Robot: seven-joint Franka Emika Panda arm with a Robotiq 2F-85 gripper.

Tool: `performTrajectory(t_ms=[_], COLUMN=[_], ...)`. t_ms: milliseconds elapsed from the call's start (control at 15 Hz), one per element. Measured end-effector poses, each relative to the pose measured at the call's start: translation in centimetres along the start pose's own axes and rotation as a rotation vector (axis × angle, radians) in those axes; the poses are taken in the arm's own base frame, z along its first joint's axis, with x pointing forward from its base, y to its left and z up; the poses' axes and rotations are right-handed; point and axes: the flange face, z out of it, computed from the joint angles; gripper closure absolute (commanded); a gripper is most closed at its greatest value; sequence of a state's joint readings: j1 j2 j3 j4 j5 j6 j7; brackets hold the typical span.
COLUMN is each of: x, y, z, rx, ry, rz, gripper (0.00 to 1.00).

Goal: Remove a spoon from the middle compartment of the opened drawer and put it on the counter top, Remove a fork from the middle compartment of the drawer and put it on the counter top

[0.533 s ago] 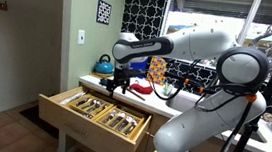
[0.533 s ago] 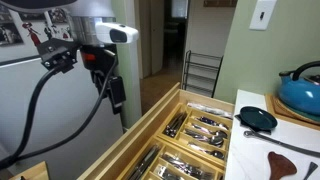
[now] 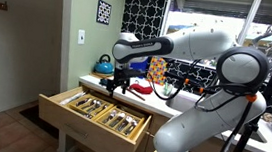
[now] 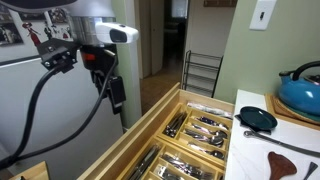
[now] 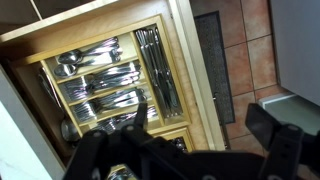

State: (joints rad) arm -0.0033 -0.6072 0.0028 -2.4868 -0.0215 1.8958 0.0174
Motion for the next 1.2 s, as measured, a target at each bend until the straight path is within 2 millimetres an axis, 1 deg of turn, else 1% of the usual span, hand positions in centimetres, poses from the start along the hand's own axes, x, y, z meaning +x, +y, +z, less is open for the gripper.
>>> performTrajectory(t_ms=[800, 933, 1200], x=[0.0, 0.2, 0.9], y=[0.1, 0.7, 3.5], z=[0.1, 1.1, 4.6], rx=[-0.001, -0.003, -0.019], ry=[-0.003, -0.028, -0.077], rz=[0.001, 0.028, 0.113], gripper=[0.0, 0.0, 0.0])
